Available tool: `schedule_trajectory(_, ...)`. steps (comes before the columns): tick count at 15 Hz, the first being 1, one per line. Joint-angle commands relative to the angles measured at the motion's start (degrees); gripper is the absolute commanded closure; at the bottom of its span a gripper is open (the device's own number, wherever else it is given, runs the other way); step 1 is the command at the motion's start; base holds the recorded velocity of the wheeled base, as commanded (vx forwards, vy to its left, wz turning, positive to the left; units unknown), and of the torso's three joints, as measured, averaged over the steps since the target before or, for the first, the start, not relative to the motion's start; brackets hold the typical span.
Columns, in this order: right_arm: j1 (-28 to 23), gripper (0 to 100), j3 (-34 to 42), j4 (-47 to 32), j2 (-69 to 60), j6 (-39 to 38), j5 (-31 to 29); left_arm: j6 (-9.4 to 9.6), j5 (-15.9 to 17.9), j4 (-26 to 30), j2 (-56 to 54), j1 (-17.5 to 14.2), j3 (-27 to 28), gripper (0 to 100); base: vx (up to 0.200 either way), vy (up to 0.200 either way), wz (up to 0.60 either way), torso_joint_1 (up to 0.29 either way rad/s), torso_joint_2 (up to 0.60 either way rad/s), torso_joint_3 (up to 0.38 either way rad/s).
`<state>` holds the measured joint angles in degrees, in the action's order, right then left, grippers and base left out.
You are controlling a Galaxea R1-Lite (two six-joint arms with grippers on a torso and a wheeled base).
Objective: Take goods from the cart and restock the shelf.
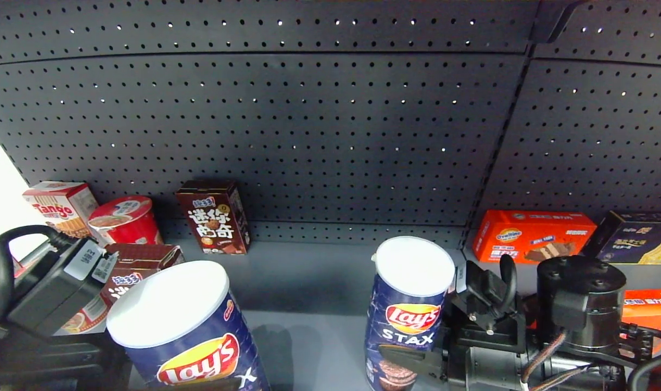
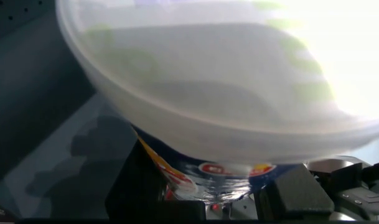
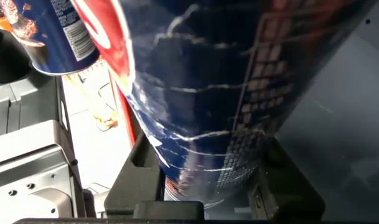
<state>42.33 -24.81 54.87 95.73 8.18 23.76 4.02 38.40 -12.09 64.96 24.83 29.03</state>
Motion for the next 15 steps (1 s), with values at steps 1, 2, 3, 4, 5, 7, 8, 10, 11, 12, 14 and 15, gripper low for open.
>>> schedule_trajectory(1, 0.1, 0, 0.0, -0.1, 0.8, 0.1, -0.1, 0.02, 0.0, 0.0, 0.1, 0.0, -0.1, 100, 0.0, 0.0, 0.0, 0.0, 0.0, 0.0)
schedule_trajectory(2, 0.0, 0, 0.3, -0.2, 0.6, 0.1, -0.1, 0.02, 0.0, 0.0, 0.1, 0.0, -0.1, 100, 0.0, 0.0, 0.0, 0.0, 0.0, 0.0)
schedule_trajectory(3, 0.0, 0, 0.6, -0.2, 0.2, 0.1, -0.1, 0.02, 0.0, 0.0, 0.1, 0.0, -0.2, 100, 0.0, 0.0, 0.0, 0.0, 0.0, 0.0)
schedule_trajectory(4, -0.1, 0, 0.9, -0.1, -0.2, 0.1, -0.2, 0.02, 0.0, 0.0, 0.1, 0.0, -0.2, 100, 0.0, 0.0, 0.0, 0.0, 0.0, 0.0)
schedule_trajectory(5, -0.1, 0, 1.2, -0.2, -1.1, 0.1, -0.5, 0.02, 0.0, 0.0, 0.1, 0.0, -0.1, 100, 0.0, 0.0, 0.0, 0.0, 0.0, 0.0)
schedule_trajectory(7, -0.8, 0, 2.5, -0.2, -3.5, 0.1, -0.7, 0.02, 0.0, 0.0, 0.1, 0.0, 0.0, 100, 0.0, 0.0, 0.0, 0.0, 0.0, 0.0)
schedule_trajectory(8, -1.3, 0, 3.5, -0.4, -5.5, 0.1, -0.9, 0.11, 0.0, 0.0, 0.0, 0.1, 0.0, 100, 0.0, 0.0, 0.0, 0.0, 0.0, 0.0)
schedule_trajectory(10, -2.2, 0, 5.9, -1.0, -9.8, 0.0, -0.7, 0.2, 0.0, 0.0, -0.1, 0.2, -0.2, 100, 0.0, 0.0, 0.0, 0.0, 0.0, 0.0)
schedule_trajectory(11, -2.3, 0, 6.3, -1.3, -11.1, 0.0, -0.7, 0.28, -0.1, 0.0, -0.2, 0.2, -0.1, 100, 0.0, 0.0, 0.0, 0.0, 0.0, 0.0)
schedule_trajectory(12, -2.3, 0, 7.4, -2.6, -14.8, -0.1, -0.7, 0.64, -0.3, -0.1, -0.1, 0.2, 0.1, 100, 0.0, 0.0, 0.0, 0.0, 0.0, 0.0)
schedule_trajectory(14, -2.3, 0, 7.1, -10.1, -21.8, -0.1, -0.9, 2.22, -0.4, 0.0, 0.0, 0.2, 0.0, 100, 0.0, 0.0, 0.0, 0.0, 0.0, 0.0)
schedule_trajectory(15, -2.3, 0, 6.4, -15.8, -26.5, -0.1, -1.3, 2.39, -0.6, 0.0, 0.0, 0.2, 0.2, 100, 0.0, 0.0, 0.0, 0.0, 0.0, 0.0)
